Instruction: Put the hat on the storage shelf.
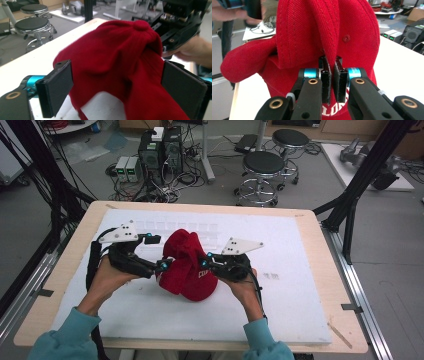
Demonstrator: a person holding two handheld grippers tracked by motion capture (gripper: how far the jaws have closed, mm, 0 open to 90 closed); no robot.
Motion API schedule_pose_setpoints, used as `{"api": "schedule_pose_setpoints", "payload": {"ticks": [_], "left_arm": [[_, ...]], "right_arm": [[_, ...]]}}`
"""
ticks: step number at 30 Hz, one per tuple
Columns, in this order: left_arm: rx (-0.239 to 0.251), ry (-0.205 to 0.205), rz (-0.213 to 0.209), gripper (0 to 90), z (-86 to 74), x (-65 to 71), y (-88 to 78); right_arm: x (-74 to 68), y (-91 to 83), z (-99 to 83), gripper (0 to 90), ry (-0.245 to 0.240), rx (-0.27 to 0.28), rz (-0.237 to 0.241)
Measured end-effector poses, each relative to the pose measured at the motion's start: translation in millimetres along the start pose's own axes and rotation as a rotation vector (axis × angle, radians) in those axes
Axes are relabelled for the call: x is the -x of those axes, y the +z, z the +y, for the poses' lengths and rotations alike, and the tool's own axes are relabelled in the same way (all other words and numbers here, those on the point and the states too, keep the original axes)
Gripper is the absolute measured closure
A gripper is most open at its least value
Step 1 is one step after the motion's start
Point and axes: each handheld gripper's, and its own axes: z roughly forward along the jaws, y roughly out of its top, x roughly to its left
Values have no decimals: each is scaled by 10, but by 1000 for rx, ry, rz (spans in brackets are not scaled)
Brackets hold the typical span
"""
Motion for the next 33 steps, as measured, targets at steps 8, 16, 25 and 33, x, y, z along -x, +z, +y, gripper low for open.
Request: {"api": "schedule_pose_setpoints", "payload": {"ticks": [8,16,25,33], "left_arm": [[-9,18,65,138,-225,38,-151],[-27,-32,108,146,-567,158,-227],[-50,-60,93,195,-737,232,-82],[-45,-66,91,210,-797,324,87]], "right_arm": [[12,-60,25,867,21,38,-43],[29,-129,69,866,34,80,-77],[0,-165,158,866,39,112,-93],[-12,-163,183,866,59,151,-102]]}}
